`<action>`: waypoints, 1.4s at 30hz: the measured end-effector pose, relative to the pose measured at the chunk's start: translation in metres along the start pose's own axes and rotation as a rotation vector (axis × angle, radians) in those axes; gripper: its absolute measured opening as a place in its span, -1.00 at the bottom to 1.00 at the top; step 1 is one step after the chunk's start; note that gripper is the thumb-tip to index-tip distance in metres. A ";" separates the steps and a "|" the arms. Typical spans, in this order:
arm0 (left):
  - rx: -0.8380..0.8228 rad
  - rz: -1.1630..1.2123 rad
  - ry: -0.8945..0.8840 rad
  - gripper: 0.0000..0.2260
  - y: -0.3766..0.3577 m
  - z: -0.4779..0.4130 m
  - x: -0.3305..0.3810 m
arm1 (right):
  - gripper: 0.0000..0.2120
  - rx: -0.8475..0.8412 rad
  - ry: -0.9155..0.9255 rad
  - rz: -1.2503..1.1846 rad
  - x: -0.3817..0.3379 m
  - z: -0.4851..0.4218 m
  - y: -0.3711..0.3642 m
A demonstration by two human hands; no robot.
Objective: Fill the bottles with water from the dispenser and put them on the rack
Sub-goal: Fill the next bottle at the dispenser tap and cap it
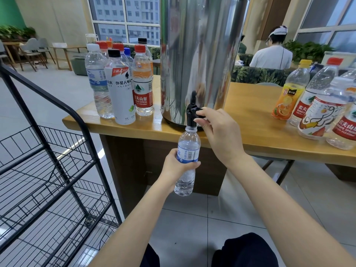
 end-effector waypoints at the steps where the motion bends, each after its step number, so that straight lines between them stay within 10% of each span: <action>1: 0.000 0.000 0.000 -0.39 0.000 0.000 0.000 | -0.71 0.000 -0.001 -0.002 0.000 0.000 0.000; 42: 0.014 -0.018 0.010 -0.39 0.000 0.002 0.002 | -0.75 0.000 -0.001 0.009 -0.001 0.000 0.001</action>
Point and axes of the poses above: each hand's wrist, its own z-axis away from the middle knuckle, its own y-axis out of the back of the hand, x = y × z, the point moved 6 cm from there along -z, towards the middle knuckle, and after that the axes turned 2 degrees about y, right-handed, at the moved point
